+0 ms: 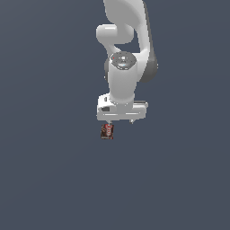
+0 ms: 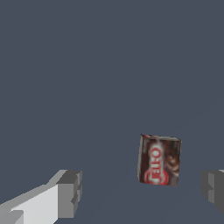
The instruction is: Pick up the object and move it to a goal position.
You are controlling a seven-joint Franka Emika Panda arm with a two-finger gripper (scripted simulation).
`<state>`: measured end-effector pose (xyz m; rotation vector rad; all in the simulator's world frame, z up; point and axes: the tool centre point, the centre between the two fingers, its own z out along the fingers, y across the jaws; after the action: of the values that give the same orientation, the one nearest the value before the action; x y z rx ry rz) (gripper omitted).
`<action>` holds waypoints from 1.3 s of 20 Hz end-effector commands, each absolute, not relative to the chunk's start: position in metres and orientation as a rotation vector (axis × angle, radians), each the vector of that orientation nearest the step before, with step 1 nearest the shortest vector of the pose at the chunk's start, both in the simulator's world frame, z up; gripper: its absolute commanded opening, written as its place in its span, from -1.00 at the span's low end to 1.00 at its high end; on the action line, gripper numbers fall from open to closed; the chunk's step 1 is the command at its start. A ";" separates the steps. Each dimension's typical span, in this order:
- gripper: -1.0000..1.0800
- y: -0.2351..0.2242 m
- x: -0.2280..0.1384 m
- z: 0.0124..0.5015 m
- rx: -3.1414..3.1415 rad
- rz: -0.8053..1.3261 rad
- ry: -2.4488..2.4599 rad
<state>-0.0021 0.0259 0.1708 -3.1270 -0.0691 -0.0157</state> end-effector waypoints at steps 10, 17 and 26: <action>0.92 0.040 -0.004 0.179 -3.101 -0.007 -0.061; 0.92 0.038 -0.004 0.177 -3.101 -0.007 -0.059; 0.92 0.012 -0.013 0.140 -3.113 -0.006 -0.018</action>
<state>-0.0101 0.0186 0.1489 -3.1097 -0.0287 -0.0076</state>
